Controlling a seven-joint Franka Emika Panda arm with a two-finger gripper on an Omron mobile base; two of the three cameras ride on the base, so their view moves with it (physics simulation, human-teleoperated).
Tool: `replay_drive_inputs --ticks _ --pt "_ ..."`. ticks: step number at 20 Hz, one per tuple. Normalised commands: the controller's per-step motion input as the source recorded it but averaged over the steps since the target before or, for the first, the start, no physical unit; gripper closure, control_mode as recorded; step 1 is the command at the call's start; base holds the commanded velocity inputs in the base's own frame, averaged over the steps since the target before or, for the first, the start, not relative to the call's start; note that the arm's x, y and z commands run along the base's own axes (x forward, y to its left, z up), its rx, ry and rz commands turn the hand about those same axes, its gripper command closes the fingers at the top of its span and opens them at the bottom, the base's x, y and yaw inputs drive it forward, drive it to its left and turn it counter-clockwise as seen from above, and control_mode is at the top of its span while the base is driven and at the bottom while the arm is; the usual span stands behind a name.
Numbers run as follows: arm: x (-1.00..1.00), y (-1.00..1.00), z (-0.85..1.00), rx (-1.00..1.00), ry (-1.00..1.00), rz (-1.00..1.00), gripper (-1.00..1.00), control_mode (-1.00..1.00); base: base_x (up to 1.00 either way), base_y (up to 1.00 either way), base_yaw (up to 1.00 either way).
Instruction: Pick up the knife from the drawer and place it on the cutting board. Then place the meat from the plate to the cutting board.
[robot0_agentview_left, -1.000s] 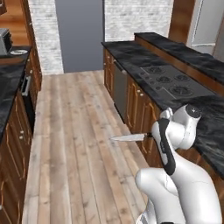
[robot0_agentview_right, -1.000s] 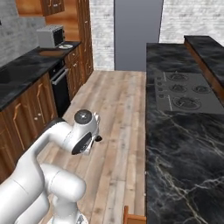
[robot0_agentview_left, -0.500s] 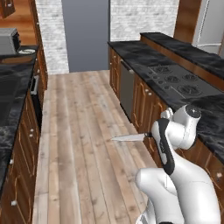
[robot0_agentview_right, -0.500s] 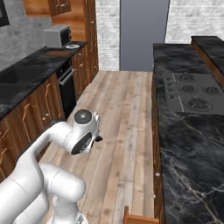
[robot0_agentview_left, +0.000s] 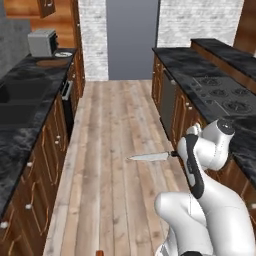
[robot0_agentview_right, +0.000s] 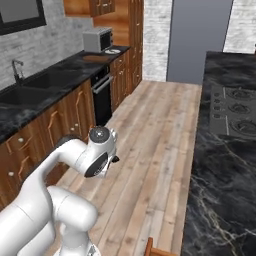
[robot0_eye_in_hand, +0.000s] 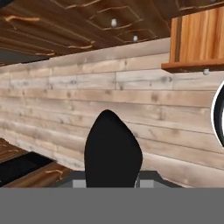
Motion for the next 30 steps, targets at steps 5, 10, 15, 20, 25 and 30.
replay_drive_inputs --ticks 5,10,15,20,25,30 --pt "0.00 0.00 0.00 0.00 0.00 0.00 1.00 1.00 1.00 0.29 0.33" --pt "0.00 0.00 0.00 0.00 0.00 0.00 1.00 1.00 1.00 0.70 -0.03" --pt "0.00 0.00 0.00 0.00 0.00 0.00 1.00 1.00 1.00 1.00 -0.05" --pt "0.00 0.00 0.00 0.00 0.00 0.00 1.00 1.00 0.88 -0.21 0.15" --pt "0.00 0.00 0.00 0.00 0.00 0.00 1.00 1.00 -0.32 -0.80 0.45" --pt "0.00 0.00 0.00 0.00 0.00 0.00 1.00 1.00 -0.12 -0.60 0.38"
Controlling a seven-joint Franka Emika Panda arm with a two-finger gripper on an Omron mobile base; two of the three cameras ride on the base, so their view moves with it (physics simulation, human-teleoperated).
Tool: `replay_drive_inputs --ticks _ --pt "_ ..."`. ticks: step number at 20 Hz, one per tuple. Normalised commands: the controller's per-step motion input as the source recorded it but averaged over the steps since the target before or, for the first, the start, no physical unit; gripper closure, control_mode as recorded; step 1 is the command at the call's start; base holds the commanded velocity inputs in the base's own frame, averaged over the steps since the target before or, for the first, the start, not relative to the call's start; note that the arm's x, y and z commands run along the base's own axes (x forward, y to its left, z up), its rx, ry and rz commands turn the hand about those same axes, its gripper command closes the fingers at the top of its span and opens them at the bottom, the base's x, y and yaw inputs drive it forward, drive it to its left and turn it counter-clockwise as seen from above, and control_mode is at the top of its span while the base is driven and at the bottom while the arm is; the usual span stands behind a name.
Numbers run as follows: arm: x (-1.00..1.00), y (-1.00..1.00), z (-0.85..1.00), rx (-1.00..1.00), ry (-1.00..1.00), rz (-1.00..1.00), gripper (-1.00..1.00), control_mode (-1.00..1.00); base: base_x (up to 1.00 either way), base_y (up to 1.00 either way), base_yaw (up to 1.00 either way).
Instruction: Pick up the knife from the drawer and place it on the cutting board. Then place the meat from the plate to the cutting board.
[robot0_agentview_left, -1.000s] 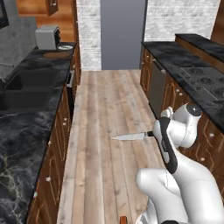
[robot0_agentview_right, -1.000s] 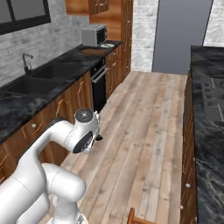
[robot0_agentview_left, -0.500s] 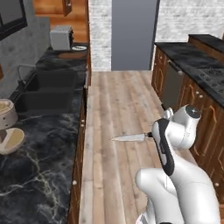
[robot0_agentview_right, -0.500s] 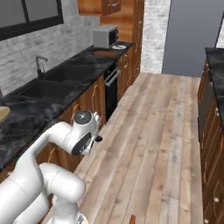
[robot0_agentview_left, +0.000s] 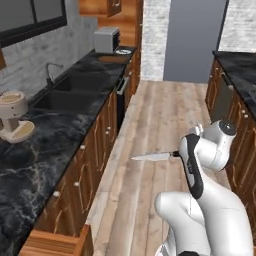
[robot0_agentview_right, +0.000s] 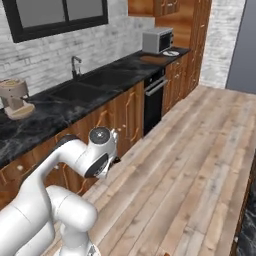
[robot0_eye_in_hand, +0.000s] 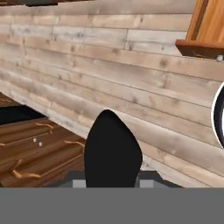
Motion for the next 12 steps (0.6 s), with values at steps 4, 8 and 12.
replay_drive_inputs --ticks 4,8,12 --pt "0.00 0.00 0.00 0.00 0.00 0.00 1.00 1.00 1.00 -0.89 0.46" --pt "0.00 0.00 0.00 0.00 0.00 0.00 1.00 1.00 1.00 -0.74 0.44" --pt "0.00 0.00 0.00 0.00 0.00 0.00 1.00 1.00 1.00 -0.88 0.32"
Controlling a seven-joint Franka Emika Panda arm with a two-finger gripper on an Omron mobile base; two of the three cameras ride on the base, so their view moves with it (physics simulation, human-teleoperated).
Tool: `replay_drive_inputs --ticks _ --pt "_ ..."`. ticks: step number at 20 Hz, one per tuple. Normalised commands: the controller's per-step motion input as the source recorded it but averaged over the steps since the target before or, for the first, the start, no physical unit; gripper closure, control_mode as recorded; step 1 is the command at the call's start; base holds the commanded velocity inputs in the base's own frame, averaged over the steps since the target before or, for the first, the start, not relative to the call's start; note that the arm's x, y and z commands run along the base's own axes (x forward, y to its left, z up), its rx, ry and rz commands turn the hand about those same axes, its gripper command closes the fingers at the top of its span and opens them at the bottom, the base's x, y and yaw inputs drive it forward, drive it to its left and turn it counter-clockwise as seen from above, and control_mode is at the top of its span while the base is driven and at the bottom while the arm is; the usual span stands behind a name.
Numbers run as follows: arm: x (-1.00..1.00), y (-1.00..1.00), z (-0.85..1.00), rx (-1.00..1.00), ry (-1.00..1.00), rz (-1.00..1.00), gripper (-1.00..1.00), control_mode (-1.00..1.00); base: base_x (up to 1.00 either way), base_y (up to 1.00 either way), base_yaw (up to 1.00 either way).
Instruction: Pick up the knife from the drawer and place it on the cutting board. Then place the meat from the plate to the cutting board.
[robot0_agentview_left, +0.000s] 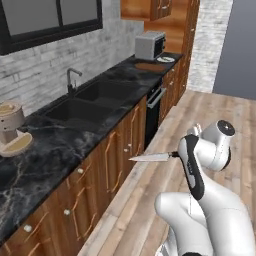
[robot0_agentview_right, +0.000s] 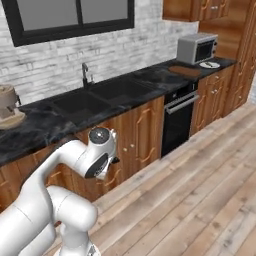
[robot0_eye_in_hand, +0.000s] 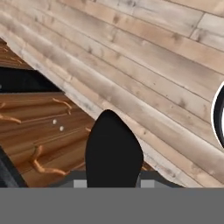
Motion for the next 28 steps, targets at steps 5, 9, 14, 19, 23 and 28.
replay_drive_inputs --ticks 5,9,14,19,23,28 --pt "0.00 0.00 0.00 0.00 0.00 0.00 1.00 1.00 1.00 -1.00 0.07" --pt "0.00 0.00 0.00 0.00 0.00 0.00 1.00 1.00 1.00 -1.00 0.00" --pt "0.00 0.00 0.00 0.00 0.00 0.00 1.00 1.00 1.00 -0.98 0.09" --pt "0.00 0.00 0.00 0.00 0.00 0.00 1.00 1.00 1.00 -0.96 0.09" --pt "0.00 0.00 0.00 0.00 0.00 0.00 1.00 1.00 1.00 -0.94 0.12" --pt "0.00 0.00 0.00 0.00 0.00 0.00 1.00 1.00 1.00 -0.85 0.20"
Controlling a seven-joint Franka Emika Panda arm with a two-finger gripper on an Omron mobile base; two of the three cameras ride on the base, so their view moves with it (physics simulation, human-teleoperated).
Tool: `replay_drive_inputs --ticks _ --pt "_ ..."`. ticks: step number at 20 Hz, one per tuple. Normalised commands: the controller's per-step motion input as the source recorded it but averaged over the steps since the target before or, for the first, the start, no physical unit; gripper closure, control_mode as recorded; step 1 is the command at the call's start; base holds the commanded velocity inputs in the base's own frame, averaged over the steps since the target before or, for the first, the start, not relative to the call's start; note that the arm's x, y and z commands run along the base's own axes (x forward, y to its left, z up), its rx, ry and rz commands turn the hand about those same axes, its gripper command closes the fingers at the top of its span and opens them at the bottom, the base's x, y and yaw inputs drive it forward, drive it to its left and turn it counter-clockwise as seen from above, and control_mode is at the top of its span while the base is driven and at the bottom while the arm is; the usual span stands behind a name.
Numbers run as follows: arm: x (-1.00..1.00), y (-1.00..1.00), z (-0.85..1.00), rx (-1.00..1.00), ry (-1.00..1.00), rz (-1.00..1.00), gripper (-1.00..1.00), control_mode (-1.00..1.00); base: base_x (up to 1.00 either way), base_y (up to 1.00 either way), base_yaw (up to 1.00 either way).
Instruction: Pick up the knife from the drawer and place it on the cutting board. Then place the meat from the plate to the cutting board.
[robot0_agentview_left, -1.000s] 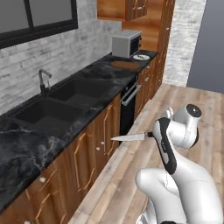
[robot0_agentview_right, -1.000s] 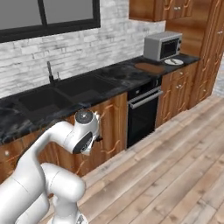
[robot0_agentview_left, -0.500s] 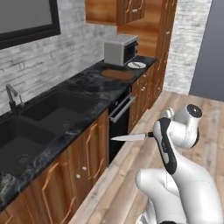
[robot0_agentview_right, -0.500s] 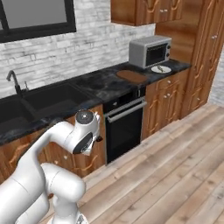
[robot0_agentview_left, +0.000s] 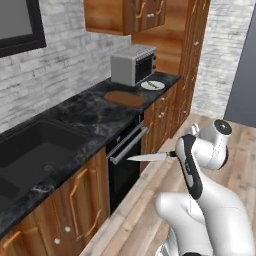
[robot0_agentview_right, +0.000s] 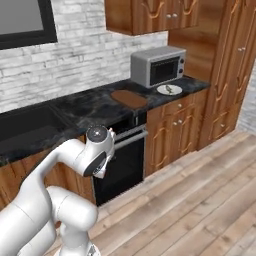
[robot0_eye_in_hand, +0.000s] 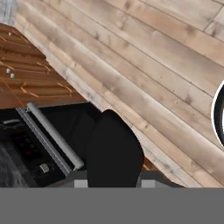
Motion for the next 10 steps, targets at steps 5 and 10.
replay_drive_inputs --ticks 5,10 --pt "0.00 0.00 0.00 0.00 0.00 0.00 1.00 1.00 1.00 -0.68 0.28" --pt "0.00 0.00 0.00 0.00 0.00 0.00 1.00 1.00 1.00 -0.55 0.44"
